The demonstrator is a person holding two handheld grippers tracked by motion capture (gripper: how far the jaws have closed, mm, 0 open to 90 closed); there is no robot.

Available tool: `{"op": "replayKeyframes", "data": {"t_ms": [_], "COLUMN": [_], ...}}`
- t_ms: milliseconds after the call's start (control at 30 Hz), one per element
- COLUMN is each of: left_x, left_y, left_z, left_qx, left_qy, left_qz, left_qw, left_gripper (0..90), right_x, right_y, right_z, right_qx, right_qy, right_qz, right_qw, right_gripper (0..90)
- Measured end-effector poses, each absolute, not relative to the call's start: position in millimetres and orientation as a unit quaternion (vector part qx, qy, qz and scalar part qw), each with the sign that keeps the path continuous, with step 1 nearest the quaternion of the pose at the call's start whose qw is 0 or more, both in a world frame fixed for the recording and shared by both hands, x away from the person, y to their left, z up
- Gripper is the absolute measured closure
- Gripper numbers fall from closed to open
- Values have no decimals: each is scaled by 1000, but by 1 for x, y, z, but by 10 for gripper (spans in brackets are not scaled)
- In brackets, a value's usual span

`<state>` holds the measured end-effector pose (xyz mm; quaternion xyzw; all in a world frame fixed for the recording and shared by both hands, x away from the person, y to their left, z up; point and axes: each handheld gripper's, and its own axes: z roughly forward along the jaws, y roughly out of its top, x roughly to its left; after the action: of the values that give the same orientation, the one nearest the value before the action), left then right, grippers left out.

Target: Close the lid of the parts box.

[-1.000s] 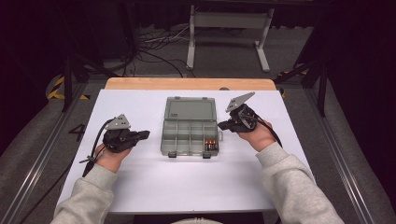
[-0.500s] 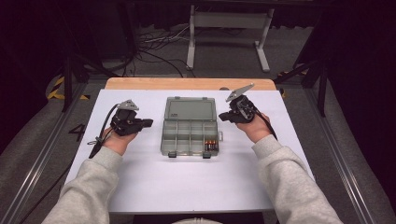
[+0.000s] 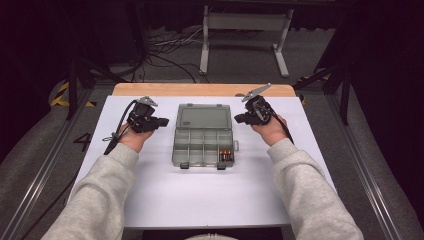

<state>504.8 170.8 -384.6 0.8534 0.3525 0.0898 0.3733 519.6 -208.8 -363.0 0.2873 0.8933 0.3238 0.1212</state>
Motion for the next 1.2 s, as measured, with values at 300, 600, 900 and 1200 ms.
{"op": "replayKeyframes", "data": {"t_ms": [300, 600, 900, 1200], "left_x": [519, 529, 540, 547], "left_y": [161, 157, 152, 145], "left_z": [-384, -388, -395, -404], "left_qx": [854, 849, 847, 848], "left_qy": [364, 380, 396, 401], "left_qz": [94, 102, 104, 100], "left_qw": [359, 353, 338, 331], "left_gripper": [895, 895, 895, 895], "right_x": [536, 543, 551, 558], "right_y": [-209, -209, -206, -204], "right_z": [-363, -367, -370, -381], "right_qx": [302, 314, 316, 325], "right_qy": [890, 887, 888, 890], "right_qz": [318, 313, 306, 295], "right_qw": [127, 130, 132, 124], "right_gripper": [900, 900, 900, 900]}}
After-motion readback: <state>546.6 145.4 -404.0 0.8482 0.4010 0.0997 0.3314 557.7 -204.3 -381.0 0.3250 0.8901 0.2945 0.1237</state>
